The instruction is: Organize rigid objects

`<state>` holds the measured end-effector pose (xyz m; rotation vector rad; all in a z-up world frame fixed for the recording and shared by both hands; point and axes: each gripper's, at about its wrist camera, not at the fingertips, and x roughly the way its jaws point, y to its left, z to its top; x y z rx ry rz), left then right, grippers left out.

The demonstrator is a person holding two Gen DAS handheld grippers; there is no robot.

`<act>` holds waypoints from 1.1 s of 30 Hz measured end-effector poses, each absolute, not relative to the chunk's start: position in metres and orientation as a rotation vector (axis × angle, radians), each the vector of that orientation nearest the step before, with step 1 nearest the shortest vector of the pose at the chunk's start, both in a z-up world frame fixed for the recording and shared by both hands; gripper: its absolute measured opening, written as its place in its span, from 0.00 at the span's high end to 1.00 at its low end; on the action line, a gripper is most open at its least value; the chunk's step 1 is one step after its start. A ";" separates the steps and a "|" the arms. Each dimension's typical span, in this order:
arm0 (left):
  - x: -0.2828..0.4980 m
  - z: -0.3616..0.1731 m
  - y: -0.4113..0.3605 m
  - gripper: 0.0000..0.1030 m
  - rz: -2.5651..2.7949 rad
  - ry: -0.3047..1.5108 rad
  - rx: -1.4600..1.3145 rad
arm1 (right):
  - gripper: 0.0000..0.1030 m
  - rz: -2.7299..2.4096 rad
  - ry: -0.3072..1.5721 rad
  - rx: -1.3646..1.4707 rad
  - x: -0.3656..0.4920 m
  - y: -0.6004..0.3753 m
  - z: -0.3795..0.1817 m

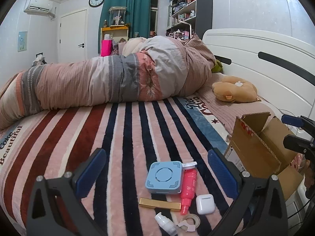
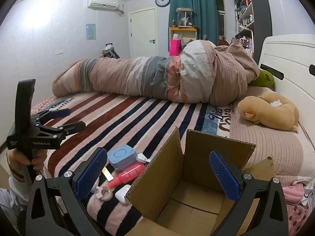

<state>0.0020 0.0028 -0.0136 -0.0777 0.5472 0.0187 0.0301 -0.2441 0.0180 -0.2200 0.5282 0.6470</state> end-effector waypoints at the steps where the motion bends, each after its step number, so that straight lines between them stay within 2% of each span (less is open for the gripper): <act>1: 0.002 -0.013 0.002 0.00 0.019 0.548 -0.077 | 0.00 0.647 0.526 -0.223 0.030 -0.244 0.018; 33: 0.001 -0.015 0.001 0.00 0.021 0.552 -0.074 | 0.00 0.647 0.555 -0.216 0.030 -0.244 0.014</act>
